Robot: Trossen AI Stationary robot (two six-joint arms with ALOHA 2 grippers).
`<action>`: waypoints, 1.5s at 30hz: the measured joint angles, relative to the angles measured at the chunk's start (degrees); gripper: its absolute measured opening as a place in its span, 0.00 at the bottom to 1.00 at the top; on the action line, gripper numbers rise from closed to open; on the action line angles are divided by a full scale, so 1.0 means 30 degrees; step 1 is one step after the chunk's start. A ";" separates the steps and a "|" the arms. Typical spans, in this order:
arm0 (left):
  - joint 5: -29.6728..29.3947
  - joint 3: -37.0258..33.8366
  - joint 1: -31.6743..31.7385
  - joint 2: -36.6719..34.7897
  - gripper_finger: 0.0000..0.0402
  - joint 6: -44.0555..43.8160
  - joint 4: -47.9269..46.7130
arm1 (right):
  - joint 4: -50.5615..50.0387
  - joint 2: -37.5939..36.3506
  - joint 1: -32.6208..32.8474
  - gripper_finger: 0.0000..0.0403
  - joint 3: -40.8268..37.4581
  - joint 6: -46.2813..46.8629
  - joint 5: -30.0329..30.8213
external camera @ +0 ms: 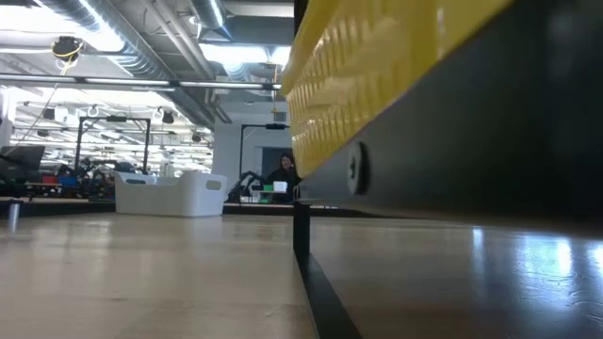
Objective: Stack baskets on shelf by color
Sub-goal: Stack the yellow bin on top of the yellow bin on the shelf, then stack the gray bin on top of the gray bin on the shelf
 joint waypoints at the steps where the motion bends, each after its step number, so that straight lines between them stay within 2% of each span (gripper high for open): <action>1: 0.0000 0.0000 0.0000 0.0000 0.14 -0.0001 0.0000 | -0.0050 0.0000 0.0000 0.15 0.0000 -0.0004 0.0001; 5: 0.0000 0.0000 0.0004 0.0000 0.14 -0.0001 0.0000 | -0.0308 0.0000 0.0000 0.15 0.0000 0.0293 -0.0247; 10: 0.0000 0.0000 0.0000 0.0000 0.14 -0.0004 0.0000 | -0.0731 0.0000 0.0000 0.16 0.0000 0.0943 -0.2009; 21: 0.0000 0.0000 0.0006 0.0000 0.14 -0.0007 -0.0006 | -0.0790 0.0000 0.0007 0.16 0.0000 0.0916 -0.2047; 25: 0.0000 0.0000 0.0005 0.0000 0.14 -0.0006 -0.0007 | -0.0990 -0.0277 0.0000 0.16 0.0019 -0.0412 -0.2133; 28: 0.0000 0.0000 0.0007 0.0000 0.14 -0.0076 -0.0007 | -0.1313 -0.0747 0.0015 0.16 0.0710 -0.1108 -0.1487; 33: 0.0708 0.0000 0.0116 0.0000 0.14 -0.0827 -0.0016 | -0.3909 -0.1258 0.0058 0.16 0.1882 -0.2084 -0.0338; 36: 0.1064 0.0000 0.0503 0.0000 0.14 -0.2489 -0.0317 | -0.5749 -0.1531 0.0058 0.16 0.2714 -0.2146 0.0268; 39: 0.1226 0.0000 0.1388 -0.0007 0.14 -0.5729 -0.1068 | -0.7471 -0.1714 0.0058 0.16 0.3518 -0.2156 0.1139; 42: 0.2658 0.0000 0.3034 -0.0007 0.14 -0.8660 -0.2064 | -0.8939 -0.1842 0.0058 0.16 0.4486 -0.2601 0.2156; 45: 0.4375 0.0000 0.5287 0.0016 0.14 -1.0231 -0.2645 | -1.0420 -0.1917 0.0058 0.16 0.5694 -0.3568 0.3265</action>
